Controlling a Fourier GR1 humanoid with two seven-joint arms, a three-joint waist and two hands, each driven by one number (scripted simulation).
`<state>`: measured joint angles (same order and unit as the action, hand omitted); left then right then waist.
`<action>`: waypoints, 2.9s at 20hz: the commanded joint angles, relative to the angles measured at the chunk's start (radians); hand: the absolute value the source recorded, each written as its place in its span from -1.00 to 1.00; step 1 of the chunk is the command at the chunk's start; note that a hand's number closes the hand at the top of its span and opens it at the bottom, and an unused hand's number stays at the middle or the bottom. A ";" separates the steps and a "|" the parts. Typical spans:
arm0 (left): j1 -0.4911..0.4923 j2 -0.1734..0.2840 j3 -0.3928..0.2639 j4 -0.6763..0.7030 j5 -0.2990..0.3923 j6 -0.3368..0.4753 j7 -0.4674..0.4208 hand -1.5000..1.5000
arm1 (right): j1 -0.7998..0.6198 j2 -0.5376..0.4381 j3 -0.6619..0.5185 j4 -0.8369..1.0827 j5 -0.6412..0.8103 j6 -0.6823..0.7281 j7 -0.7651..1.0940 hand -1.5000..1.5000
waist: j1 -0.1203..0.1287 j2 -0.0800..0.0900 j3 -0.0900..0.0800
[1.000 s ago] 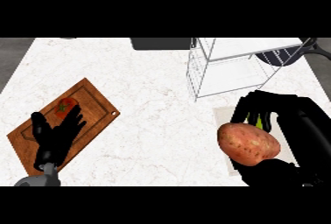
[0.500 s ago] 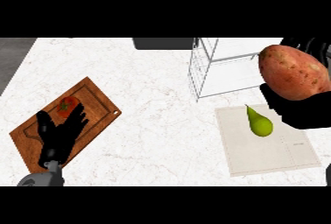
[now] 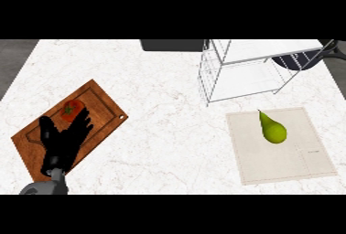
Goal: Pick the sweet potato from the placemat and place it in the tiered shelf
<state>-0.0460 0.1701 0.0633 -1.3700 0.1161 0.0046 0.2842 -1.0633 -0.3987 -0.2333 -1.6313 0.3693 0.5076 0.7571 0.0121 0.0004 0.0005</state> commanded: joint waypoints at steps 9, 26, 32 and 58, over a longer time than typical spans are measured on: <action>0.023 0.023 0.022 0.006 0.009 -0.041 -0.009 0.00 | -0.127 -0.104 0.049 0.467 0.099 -0.049 -0.361 1.00 | 0.007 0.003 -0.001; -0.038 -0.019 0.017 0.051 -0.008 -0.018 0.008 0.00 | -0.190 -0.046 0.081 0.891 0.251 -0.335 -0.712 1.00 | 0.006 0.007 -0.001; -0.023 0.027 0.058 0.053 0.013 -0.063 -0.004 0.00 | -0.224 -0.050 0.076 0.953 0.257 -0.326 -0.736 1.00 | 0.004 0.004 -0.001; -0.079 -0.016 0.052 0.085 -0.012 -0.014 0.018 0.00 | -0.327 -0.134 -0.319 1.039 -0.093 -0.456 -0.584 -1.00 | -0.011 0.003 -0.001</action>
<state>-0.0814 0.1582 0.0998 -1.3441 0.1012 -0.0175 0.3059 -1.4010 -0.4853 -0.5076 -0.5814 0.3125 0.0807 0.1641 0.0136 0.0032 0.0015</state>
